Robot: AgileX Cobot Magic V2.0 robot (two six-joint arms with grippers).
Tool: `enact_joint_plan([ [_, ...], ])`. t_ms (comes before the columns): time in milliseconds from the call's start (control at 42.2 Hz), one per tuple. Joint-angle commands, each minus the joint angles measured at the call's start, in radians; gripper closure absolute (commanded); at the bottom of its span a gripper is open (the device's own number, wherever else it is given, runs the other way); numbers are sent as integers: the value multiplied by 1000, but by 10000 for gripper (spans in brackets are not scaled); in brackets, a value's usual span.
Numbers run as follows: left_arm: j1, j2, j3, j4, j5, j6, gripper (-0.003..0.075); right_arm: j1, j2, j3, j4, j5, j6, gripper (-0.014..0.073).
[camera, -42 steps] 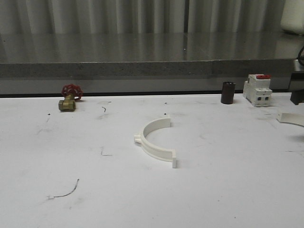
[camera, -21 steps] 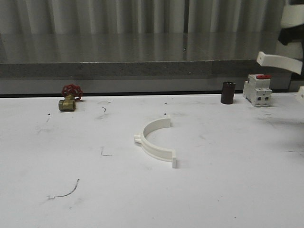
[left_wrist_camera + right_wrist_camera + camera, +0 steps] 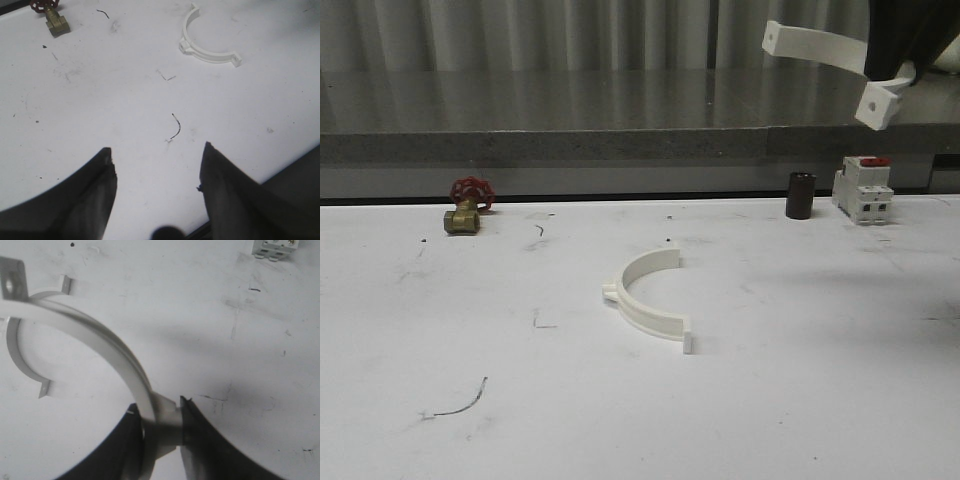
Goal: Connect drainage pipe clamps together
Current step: 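Lift the clamp half with the right gripper toward the placed half, then lower the held half and press its ends against the placed half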
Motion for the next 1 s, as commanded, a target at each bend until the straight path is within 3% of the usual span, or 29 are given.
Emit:
enact_joint_plan([
  [0, -7, -2, -26, -9, -62, -13, 358, 1, -46, -34, -2, -22, 6, 412],
  [569, -7, -2, -26, -9, -62, -13, 358, 4, 109, -34, 27, -47, 98, 412],
  [972, -7, -2, -26, -9, -62, -13, 358, 48, 300, -34, 31, -188, 213, 412],
])
